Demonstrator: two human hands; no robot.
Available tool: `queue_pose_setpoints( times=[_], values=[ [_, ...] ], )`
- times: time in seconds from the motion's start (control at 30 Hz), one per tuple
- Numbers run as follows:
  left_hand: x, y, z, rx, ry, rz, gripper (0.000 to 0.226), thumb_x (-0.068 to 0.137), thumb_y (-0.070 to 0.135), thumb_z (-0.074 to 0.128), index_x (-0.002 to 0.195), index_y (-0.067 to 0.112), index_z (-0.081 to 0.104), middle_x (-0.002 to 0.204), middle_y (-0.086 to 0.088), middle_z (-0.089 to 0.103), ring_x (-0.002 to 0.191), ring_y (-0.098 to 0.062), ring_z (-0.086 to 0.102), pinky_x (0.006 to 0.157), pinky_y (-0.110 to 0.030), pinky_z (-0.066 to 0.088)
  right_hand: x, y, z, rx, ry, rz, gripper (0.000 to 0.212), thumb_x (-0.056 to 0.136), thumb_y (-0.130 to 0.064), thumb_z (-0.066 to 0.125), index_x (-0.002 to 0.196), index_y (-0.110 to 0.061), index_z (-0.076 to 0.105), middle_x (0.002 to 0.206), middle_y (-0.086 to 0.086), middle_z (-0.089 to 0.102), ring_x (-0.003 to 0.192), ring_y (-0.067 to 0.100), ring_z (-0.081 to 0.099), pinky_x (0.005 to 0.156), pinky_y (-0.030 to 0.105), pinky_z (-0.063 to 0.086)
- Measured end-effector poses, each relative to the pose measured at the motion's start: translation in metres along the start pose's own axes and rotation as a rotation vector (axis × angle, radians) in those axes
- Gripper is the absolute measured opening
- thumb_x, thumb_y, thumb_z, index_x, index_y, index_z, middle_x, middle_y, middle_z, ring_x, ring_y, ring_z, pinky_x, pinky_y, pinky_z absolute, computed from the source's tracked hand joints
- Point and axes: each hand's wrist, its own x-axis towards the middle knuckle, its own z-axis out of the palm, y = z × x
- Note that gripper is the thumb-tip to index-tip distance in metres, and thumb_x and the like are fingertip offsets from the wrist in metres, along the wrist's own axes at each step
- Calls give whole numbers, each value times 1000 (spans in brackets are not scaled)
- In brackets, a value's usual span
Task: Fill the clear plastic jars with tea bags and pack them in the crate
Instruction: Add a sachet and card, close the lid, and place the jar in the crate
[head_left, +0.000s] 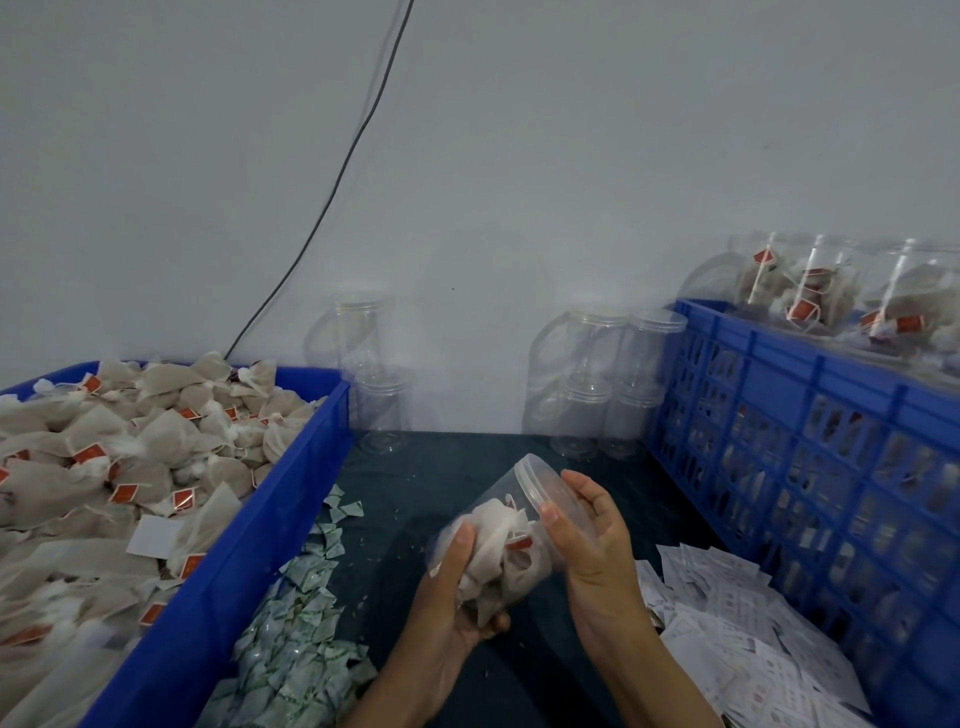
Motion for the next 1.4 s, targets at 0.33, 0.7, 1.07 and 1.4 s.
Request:
queue_pose_setpoints(
  times=[0.33, 0.7, 1.07, 1.4],
  values=[
    [0, 3, -6, -162, -172, 3, 54, 86, 52, 46, 122, 16, 66, 122, -20, 65, 113, -33, 63, 91, -45, 54, -10, 19, 9, 11, -137, 148, 101, 59, -26, 90, 138, -43, 29, 123, 0, 65, 108, 18, 66, 90, 39, 55],
    [7, -1, -9, -185, -62, 78, 51, 90, 37, 49, 132, 8, 51, 118, -21, 66, 109, -33, 65, 92, -40, 54, -17, 43, 15, -63, -95, 181, 87, 52, -24, 90, 126, -28, 44, 108, -1, 71, 99, 16, 69, 77, 27, 56],
    [11, -4, -31, 477, 273, 596, 50, 82, 5, 71, 114, 39, 55, 127, 17, 54, 119, -1, 49, 96, -25, 39, -14, 41, 4, -11, 12, 190, 78, 58, -9, 88, 123, -19, 47, 112, 7, 67, 97, 21, 69, 78, 35, 58],
    [22, 1, -8, 690, 111, 568, 50, 83, 3, 70, 117, 36, 57, 124, 18, 59, 117, -3, 54, 96, -25, 40, -3, 18, -9, 2, 6, 184, 67, 70, -3, 82, 123, -22, 46, 114, 10, 66, 100, 25, 68, 85, 46, 57]
  ],
)
